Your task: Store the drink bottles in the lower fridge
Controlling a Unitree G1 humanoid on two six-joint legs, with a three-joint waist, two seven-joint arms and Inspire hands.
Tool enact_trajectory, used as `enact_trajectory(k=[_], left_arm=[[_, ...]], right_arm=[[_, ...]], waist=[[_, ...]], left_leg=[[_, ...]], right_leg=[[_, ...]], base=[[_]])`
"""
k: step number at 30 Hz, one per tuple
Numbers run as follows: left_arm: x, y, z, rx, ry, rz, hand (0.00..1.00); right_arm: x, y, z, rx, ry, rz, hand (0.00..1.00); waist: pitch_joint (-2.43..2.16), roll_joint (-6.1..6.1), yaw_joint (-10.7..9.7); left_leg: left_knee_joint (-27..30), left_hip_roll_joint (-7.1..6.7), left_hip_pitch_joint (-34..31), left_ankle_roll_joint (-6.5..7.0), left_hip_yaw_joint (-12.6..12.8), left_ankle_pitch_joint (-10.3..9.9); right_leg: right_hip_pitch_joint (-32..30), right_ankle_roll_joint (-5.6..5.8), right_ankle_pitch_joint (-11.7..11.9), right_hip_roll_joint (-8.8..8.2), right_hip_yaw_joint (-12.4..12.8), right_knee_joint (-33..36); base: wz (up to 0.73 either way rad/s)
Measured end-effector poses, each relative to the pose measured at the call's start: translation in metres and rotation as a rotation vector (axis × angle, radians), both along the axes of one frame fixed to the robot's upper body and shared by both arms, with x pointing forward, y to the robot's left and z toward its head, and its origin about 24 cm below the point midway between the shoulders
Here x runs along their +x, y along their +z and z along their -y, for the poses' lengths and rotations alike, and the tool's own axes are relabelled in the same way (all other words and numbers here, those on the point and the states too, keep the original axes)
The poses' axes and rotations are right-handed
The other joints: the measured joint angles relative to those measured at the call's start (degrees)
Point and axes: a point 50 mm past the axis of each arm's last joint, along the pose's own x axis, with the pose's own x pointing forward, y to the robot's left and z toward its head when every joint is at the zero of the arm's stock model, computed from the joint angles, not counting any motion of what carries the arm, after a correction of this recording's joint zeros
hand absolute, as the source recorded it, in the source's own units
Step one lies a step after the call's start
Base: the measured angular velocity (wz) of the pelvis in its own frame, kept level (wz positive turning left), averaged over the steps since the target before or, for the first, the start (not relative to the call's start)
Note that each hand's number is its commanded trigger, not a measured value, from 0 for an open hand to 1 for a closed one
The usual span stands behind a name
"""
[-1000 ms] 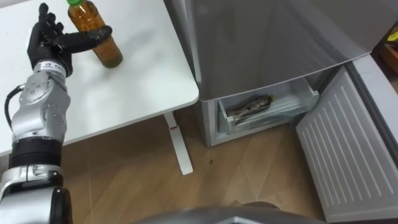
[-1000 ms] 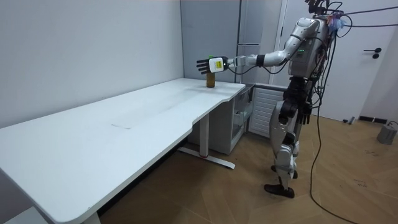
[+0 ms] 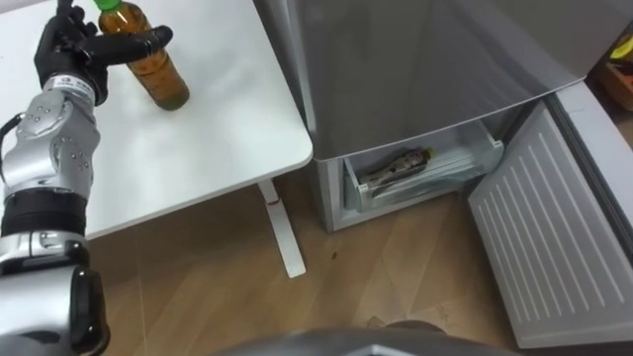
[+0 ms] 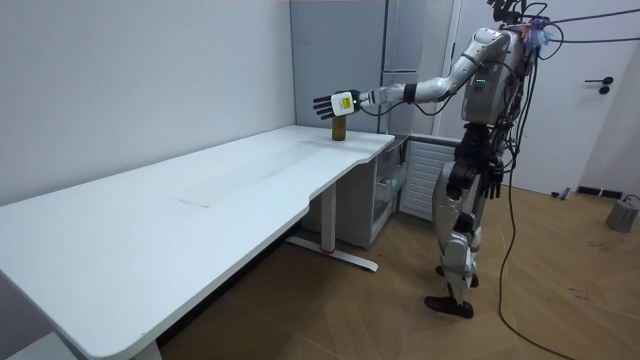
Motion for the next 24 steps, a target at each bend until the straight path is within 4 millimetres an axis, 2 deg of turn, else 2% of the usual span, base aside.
enact_trajectory(k=[12,15,16,17,18,19,20,21,22,24], left_arm=[[0.010,0.013,0.002,0.010,-0.018,0.013,0.00],[0.010,0.013,0.002,0.009,-0.019,0.008,0.01],[0.009,0.012,0.001,0.008,-0.017,0.004,0.05],[0.009,0.010,0.001,0.005,-0.015,-0.004,0.34],[0.008,0.008,0.000,0.003,-0.014,-0.010,0.56],[0.008,0.006,0.000,-0.001,-0.013,-0.020,0.59],[0.007,0.004,-0.001,-0.003,-0.011,-0.028,0.71],[0.007,0.003,-0.001,-0.004,-0.010,-0.031,0.93],[0.007,0.003,-0.001,-0.005,-0.010,-0.032,1.00],[0.007,0.003,-0.001,-0.005,-0.011,-0.033,1.00]], right_arm=[[0.001,0.002,0.004,-0.030,0.013,0.021,0.00],[0.000,0.003,0.004,-0.034,0.025,0.011,0.00],[-0.001,0.003,0.004,-0.035,0.028,0.009,0.00],[-0.001,0.003,0.004,-0.035,0.027,0.008,0.00],[-0.001,0.003,0.004,-0.035,0.027,0.007,0.00],[-0.001,0.003,0.004,-0.035,0.027,0.008,0.00],[-0.001,0.003,0.004,-0.035,0.028,0.009,0.00],[-0.001,0.003,0.004,-0.035,0.028,0.009,0.00],[-0.001,0.003,0.004,-0.035,0.028,0.010,0.00],[-0.001,0.003,0.004,-0.035,0.028,0.010,0.00]], waist=[[0.08,0.16,-0.1],[0.33,0.22,-0.3],[0.39,0.22,-0.2],[0.48,0.18,-0.4],[0.51,0.16,-0.5],[0.60,0.08,-0.5],[0.66,-0.02,-0.6],[0.70,-0.08,-0.7],[0.79,-0.22,-0.7],[0.79,-0.36,-0.8]], left_leg=[[0.0,-0.03,0.5,0.00,0.2,0.0],[-0.1,-0.04,0.5,0.01,0.2,0.0],[-0.1,-0.03,0.5,0.01,0.2,0.0],[-0.2,-0.03,0.5,0.01,0.2,0.0],[-0.2,-0.02,0.5,0.01,0.2,0.0],[-0.1,-0.01,0.5,0.00,0.2,0.0],[-0.2,-0.01,0.5,0.00,0.2,0.0],[-0.1,-0.01,0.4,0.00,0.2,0.0],[-0.2,-0.01,0.4,0.01,0.2,0.0],[-0.2,-0.01,0.3,0.00,0.2,0.0]], right_leg=[[0.1,0.00,0.0,0.03,0.7,0.0],[0.0,0.01,0.0,0.07,0.9,0.0],[-0.1,0.01,0.0,0.08,0.9,0.0],[-0.1,0.01,0.0,0.10,0.8,0.1],[-0.1,0.01,0.0,0.10,0.8,0.1],[-0.1,0.01,0.0,0.12,0.8,0.2],[-0.2,0.01,0.0,0.13,0.8,0.2],[-0.2,0.01,0.0,0.13,0.8,0.2],[-0.2,0.01,0.0,0.13,0.8,0.1],[-0.3,0.01,0.0,0.13,0.8,0.1]], base=[[-0.02],[0.00],[0.00],[0.00],[0.00],[0.00],[0.00],[0.00],[0.00],[0.00]])
